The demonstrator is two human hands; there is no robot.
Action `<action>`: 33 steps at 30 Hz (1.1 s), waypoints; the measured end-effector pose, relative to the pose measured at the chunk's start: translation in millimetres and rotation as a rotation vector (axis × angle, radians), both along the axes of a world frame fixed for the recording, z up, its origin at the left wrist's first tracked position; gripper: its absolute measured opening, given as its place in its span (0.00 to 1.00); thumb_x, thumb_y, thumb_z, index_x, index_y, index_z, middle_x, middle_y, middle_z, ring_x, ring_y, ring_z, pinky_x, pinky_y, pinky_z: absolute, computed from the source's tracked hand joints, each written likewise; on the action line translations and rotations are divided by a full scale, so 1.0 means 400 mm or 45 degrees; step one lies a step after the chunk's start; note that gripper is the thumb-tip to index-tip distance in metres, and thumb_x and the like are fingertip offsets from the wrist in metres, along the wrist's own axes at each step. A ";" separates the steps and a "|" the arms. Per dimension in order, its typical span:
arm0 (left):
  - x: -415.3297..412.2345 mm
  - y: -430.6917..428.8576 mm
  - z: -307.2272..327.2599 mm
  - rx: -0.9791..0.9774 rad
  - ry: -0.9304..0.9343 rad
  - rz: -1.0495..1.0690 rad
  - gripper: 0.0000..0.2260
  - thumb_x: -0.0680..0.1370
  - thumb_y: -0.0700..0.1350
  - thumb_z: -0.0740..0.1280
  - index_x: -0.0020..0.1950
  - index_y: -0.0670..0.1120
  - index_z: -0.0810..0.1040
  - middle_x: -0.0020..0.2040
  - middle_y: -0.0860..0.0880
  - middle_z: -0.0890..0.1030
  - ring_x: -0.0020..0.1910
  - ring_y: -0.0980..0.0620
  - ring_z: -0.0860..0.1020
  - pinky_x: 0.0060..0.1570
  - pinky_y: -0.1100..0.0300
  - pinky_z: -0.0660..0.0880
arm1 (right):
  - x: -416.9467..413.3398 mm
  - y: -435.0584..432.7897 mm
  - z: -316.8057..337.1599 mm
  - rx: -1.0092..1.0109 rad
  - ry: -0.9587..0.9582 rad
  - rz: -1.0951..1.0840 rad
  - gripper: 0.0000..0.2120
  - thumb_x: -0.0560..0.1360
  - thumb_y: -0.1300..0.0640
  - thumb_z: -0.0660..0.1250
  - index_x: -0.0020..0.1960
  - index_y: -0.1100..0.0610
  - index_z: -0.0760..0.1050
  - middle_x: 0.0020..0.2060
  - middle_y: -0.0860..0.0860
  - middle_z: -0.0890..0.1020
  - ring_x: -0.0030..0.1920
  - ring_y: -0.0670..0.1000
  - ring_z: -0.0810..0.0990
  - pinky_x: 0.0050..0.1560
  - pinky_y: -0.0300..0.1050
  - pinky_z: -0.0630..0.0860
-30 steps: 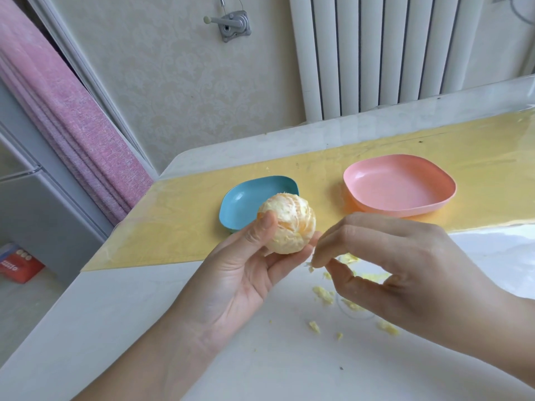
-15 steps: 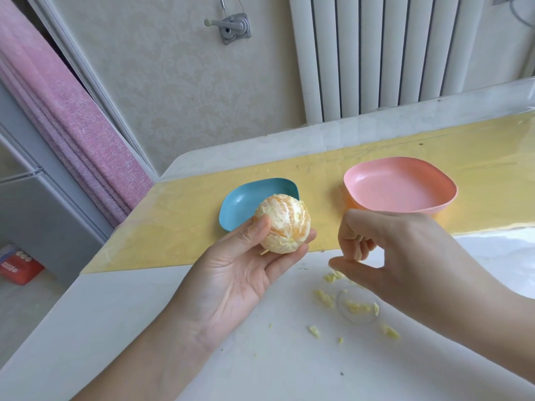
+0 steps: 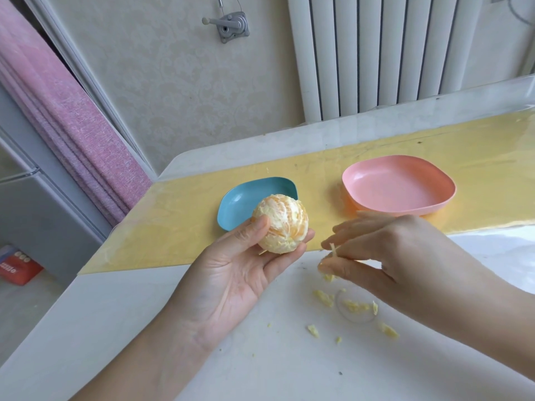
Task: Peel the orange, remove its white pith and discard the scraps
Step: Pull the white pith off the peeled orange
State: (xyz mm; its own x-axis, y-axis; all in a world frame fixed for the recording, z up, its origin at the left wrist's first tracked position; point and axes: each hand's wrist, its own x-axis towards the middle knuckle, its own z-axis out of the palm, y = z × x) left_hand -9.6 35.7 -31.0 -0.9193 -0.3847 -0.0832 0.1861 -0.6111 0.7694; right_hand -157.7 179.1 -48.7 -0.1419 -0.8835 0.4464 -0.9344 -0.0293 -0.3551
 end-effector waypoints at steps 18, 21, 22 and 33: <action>0.002 0.004 -0.013 -0.137 0.022 0.096 0.32 0.58 0.36 0.80 0.61 0.34 0.76 0.61 0.35 0.77 0.63 0.37 0.75 0.53 0.52 0.78 | 0.016 0.007 0.022 -0.306 -0.163 -0.134 0.04 0.69 0.54 0.69 0.40 0.48 0.83 0.31 0.38 0.80 0.33 0.36 0.75 0.35 0.27 0.70; 0.002 0.011 -0.022 -0.220 0.037 0.156 0.37 0.57 0.37 0.81 0.64 0.37 0.73 0.56 0.39 0.80 0.57 0.43 0.79 0.59 0.49 0.75 | 0.034 0.011 0.030 -0.480 -0.385 -0.078 0.04 0.68 0.54 0.72 0.41 0.46 0.84 0.32 0.40 0.81 0.34 0.38 0.78 0.34 0.25 0.71; 0.003 0.015 -0.025 -0.262 0.045 0.173 0.35 0.57 0.38 0.81 0.62 0.41 0.75 0.55 0.41 0.80 0.54 0.45 0.80 0.60 0.49 0.74 | 0.040 0.011 0.030 -0.509 -0.453 -0.053 0.05 0.68 0.55 0.72 0.41 0.46 0.84 0.32 0.41 0.82 0.34 0.38 0.79 0.35 0.26 0.73; 0.002 0.043 -0.021 -0.724 0.018 0.255 0.25 0.56 0.36 0.75 0.51 0.53 0.82 0.49 0.47 0.82 0.46 0.52 0.81 0.43 0.64 0.77 | 0.060 0.013 0.034 -0.509 -0.576 -0.095 0.05 0.65 0.58 0.71 0.37 0.49 0.84 0.31 0.39 0.82 0.32 0.36 0.81 0.35 0.27 0.75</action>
